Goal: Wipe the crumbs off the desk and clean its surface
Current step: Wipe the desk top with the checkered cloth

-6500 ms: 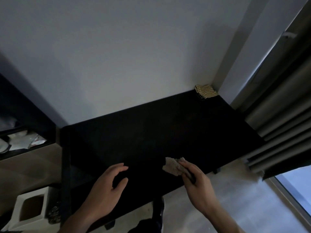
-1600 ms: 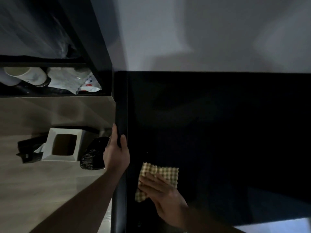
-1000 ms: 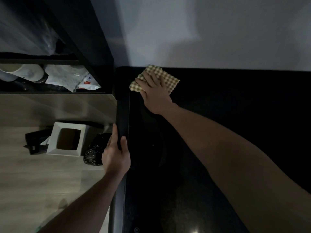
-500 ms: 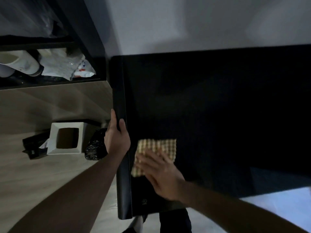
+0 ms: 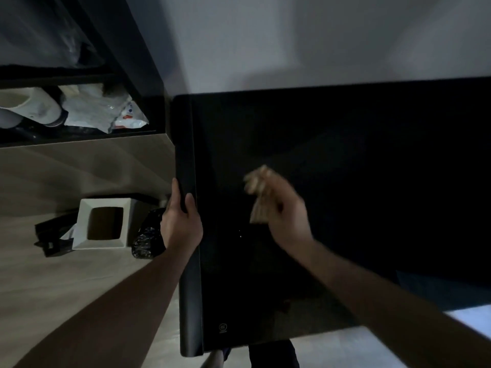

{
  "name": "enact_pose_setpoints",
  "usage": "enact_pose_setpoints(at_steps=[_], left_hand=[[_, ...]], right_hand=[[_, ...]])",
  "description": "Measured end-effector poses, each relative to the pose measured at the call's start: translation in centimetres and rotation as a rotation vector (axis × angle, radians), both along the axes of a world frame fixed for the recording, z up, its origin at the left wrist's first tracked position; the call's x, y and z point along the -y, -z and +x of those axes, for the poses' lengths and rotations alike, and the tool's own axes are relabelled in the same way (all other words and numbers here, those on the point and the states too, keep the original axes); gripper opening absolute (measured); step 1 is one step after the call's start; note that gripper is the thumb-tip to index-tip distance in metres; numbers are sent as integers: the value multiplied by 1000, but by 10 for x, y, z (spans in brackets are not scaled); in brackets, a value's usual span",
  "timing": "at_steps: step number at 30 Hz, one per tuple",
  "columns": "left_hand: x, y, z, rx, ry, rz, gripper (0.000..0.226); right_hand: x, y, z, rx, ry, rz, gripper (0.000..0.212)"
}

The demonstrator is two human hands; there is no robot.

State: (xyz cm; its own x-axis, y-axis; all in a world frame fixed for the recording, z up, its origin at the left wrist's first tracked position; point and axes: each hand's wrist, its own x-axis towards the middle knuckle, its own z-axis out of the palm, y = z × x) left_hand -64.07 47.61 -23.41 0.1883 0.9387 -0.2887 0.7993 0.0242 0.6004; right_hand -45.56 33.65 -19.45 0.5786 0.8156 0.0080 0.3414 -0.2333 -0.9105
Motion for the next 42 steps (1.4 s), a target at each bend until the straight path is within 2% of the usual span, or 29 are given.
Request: enact_pose_setpoints(at_steps=[4, 8, 10, 13, 16, 22, 28, 29, 31, 32, 33, 34, 35, 36, 37, 38, 39, 41, 42], left_hand=[[0, 3, 2, -17, -13, 12, 57], [0, 7, 2, -32, -25, 24, 57], [0, 8, 2, -39, -31, 28, 57], [0, 8, 2, -42, -33, 29, 57], [0, 9, 1, -39, -36, 21, 58], [1, 2, 3, -36, -25, -1, 58], [4, -4, 4, -20, -25, -1, 57], [4, -6, 5, -26, -28, -7, 57], [5, -8, 5, -37, -24, -3, 57], [5, -9, 6, -43, -27, -7, 56], [5, -10, 6, -48, -29, -13, 57], [5, -11, 7, -51, -24, -19, 57], [6, -12, 8, -57, -23, -20, 57], [6, -13, 8, -63, -24, -14, 57], [6, -15, 8, -71, -27, -9, 57], [6, -16, 10, -79, -38, -14, 57], [5, -18, 11, -86, -53, -26, 56], [6, -19, 14, -89, -83, -48, 56], [7, -19, 15, -90, -95, -54, 56]], right_hand=[[-93, 2, 93, 269, 39, -6, 46], [-150, 26, 139, 522, -202, -269, 59], [-166, 39, 144, 556, -264, -401, 65], [-179, 52, 134, 579, -214, -539, 68], [-173, 56, 101, 630, -215, -514, 64], [-68, 44, 39, 633, -489, -414, 59], [112, 15, -33, 613, -627, -336, 65], [146, 27, -44, 596, -689, -327, 68], [229, 93, -55, 494, -866, -667, 87], [269, 134, -51, 260, -995, -707, 110], [291, 154, -55, 173, -966, -621, 129], [290, 139, -48, 154, -826, -548, 129], [262, 96, -47, 104, -641, -598, 104], [220, 52, -46, 32, -569, -535, 72], [184, 15, -34, 18, -459, -310, 52], [145, -21, -21, -67, -273, -138, 45], [121, -40, -10, -107, -180, -72, 43], [75, -43, 27, -249, -60, -128, 43], [48, -43, 48, -231, -13, -134, 42]])
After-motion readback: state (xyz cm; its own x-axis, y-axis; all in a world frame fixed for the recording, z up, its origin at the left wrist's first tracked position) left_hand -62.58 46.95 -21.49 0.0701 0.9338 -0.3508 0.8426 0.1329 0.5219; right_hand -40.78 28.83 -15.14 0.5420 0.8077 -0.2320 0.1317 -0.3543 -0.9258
